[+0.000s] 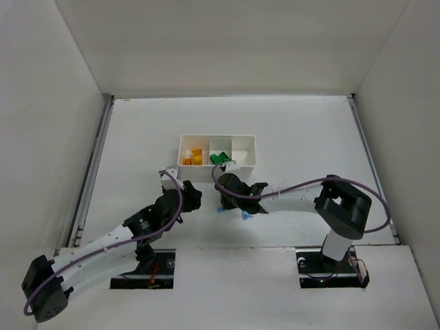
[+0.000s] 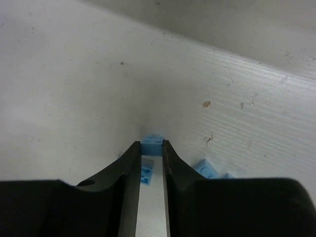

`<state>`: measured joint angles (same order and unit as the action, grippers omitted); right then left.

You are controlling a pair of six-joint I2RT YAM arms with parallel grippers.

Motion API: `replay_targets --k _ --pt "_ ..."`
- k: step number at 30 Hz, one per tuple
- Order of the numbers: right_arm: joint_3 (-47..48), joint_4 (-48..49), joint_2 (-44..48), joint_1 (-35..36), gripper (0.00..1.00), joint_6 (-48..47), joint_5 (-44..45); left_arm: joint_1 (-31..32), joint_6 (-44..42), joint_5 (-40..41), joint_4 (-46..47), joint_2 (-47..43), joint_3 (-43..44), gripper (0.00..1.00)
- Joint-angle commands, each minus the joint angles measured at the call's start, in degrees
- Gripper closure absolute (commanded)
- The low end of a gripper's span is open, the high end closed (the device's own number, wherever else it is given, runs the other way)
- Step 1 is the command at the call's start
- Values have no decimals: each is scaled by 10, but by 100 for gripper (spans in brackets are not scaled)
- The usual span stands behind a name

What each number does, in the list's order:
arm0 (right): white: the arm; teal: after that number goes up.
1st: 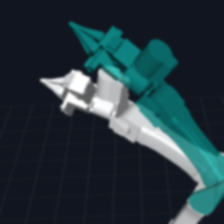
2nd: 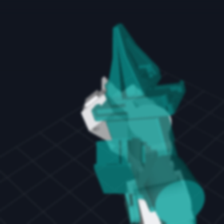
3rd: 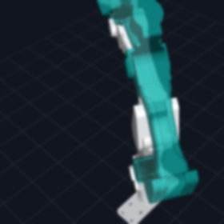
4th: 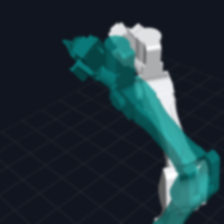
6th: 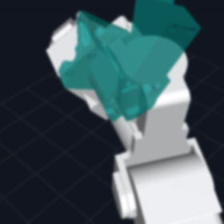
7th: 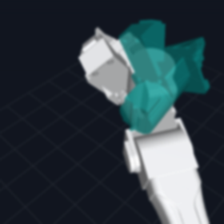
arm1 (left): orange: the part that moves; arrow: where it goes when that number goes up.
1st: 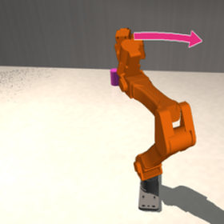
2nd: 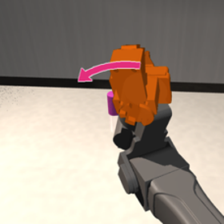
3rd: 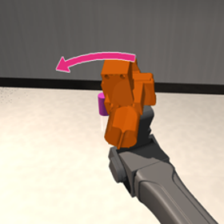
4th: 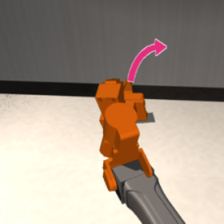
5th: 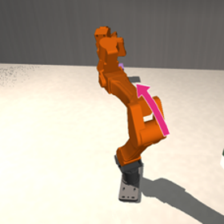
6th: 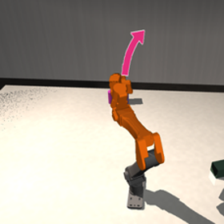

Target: Sort the legos into containers by color

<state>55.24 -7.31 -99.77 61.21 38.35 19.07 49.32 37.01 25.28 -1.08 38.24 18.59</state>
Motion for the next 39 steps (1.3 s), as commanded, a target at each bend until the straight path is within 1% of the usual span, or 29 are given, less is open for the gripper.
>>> replay_targets --k 1,5,9,13,17,21,23,27,29,31,35,39 --pt "3 9 63 4 77 -6 33 31 -6 -4 20 11 0 56" --pt "1 4 145 -3 76 -40 33 65 -19 -6 44 39 3 52" --pt "21 12 182 -64 75 -85 24 91 -37 -8 90 78 1 48" --pt "47 51 159 -127 74 -135 11 107 -61 -9 116 128 12 46" --pt "79 63 118 -172 74 -148 -1 120 -77 -9 135 171 22 46" --pt "105 66 82 -200 72 -153 -16 128 -91 -5 148 211 31 46" --pt "112 63 70 -206 67 -154 -17 127 -97 -5 158 229 34 46" --pt "108 71 75 -209 43 -151 -19 131 -115 -9 164 264 50 50" --pt "102 76 86 -207 36 -151 -25 137 -127 -9 167 279 57 51" --pt "96 78 98 -206 35 -151 -31 142 -140 -9 170 298 65 51" --pt "67 92 134 -206 35 -143 -32 155 -173 -15 171 336 81 52" --pt "43 97 158 -204 35 -137 -41 162 -180 -23 168 372 96 58"
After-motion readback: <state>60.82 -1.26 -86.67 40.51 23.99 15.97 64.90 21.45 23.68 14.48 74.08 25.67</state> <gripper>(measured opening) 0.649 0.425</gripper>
